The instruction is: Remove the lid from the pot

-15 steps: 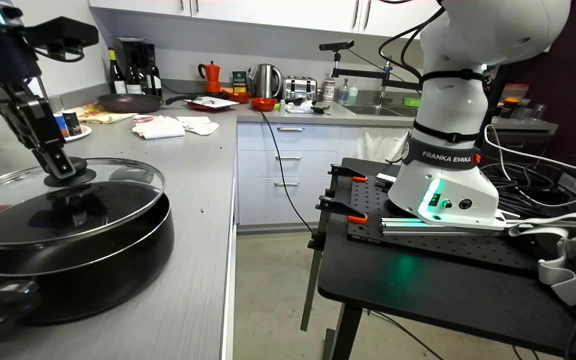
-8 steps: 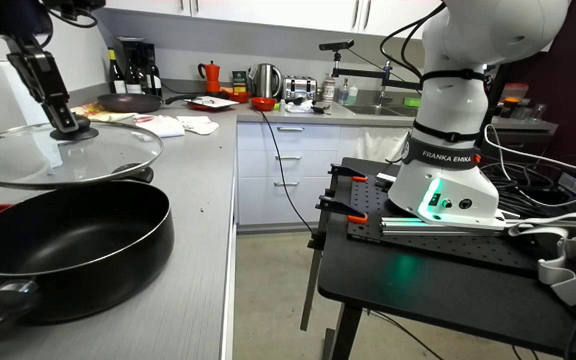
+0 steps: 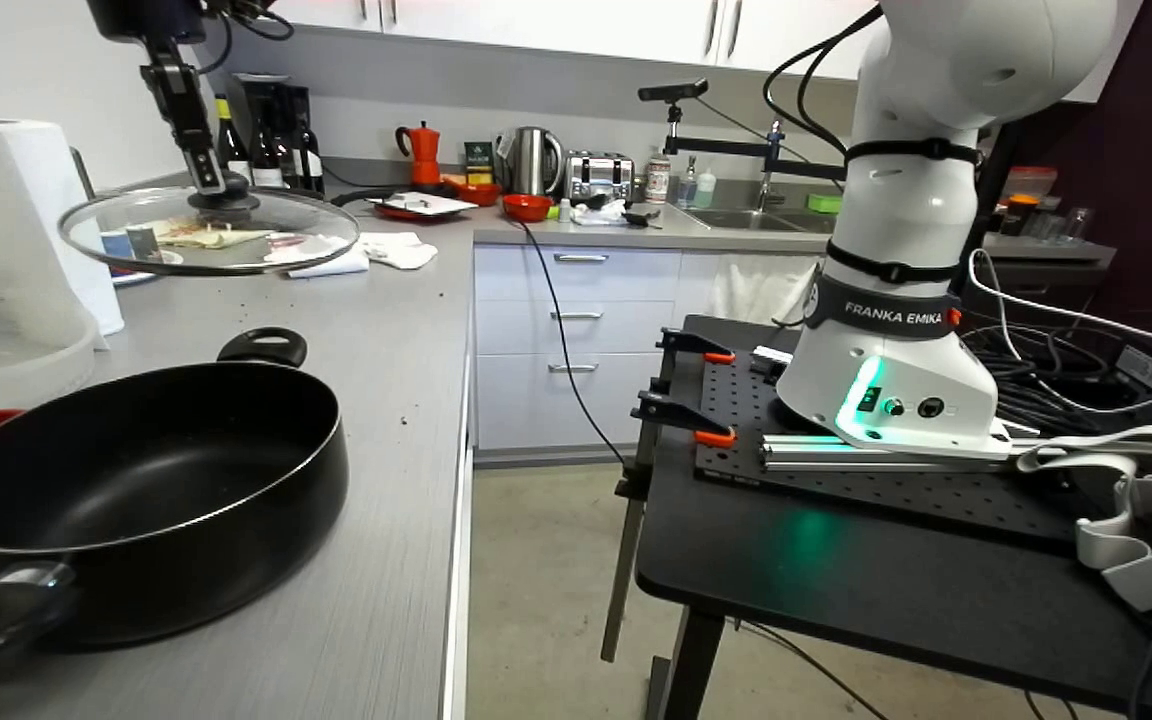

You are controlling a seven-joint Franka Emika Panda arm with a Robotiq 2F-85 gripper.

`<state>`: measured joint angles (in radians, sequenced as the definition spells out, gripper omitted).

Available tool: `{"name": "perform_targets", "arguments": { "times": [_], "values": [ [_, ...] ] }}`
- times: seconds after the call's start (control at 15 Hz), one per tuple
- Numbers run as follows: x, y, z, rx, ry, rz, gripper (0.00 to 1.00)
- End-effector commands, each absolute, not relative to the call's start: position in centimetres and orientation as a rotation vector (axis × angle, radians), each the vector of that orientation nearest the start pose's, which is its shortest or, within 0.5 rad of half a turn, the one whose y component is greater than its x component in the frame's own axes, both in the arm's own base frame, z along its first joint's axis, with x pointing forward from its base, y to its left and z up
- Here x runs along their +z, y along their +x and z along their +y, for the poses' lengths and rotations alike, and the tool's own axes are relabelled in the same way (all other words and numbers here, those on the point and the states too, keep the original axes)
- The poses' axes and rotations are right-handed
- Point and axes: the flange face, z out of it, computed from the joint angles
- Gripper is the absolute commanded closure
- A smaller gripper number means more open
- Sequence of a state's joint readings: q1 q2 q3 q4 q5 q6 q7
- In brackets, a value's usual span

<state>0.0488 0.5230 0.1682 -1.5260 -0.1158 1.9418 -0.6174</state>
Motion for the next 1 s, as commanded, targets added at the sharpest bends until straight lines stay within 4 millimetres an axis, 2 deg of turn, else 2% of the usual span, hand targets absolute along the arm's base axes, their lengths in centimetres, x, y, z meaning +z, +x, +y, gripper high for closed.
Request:
{"name": "perform_targets", "arguments": {
  "times": [0.0,0.27,0.4,0.73,0.93],
  "values": [
    [36.9,68.5,7.7,0.137,-2.865,-1.149,0.76],
    [36.2,69.8,1.8,0.123,-2.878,-0.957,0.76],
    [35.1,70.4,-0.8,0.132,-2.881,-0.877,0.76],
    [30.1,71.9,-5.6,0.173,-2.905,-0.716,0.76],
    [26.7,72.5,-6.7,0.211,-2.922,-0.664,0.76]
  ]
}}
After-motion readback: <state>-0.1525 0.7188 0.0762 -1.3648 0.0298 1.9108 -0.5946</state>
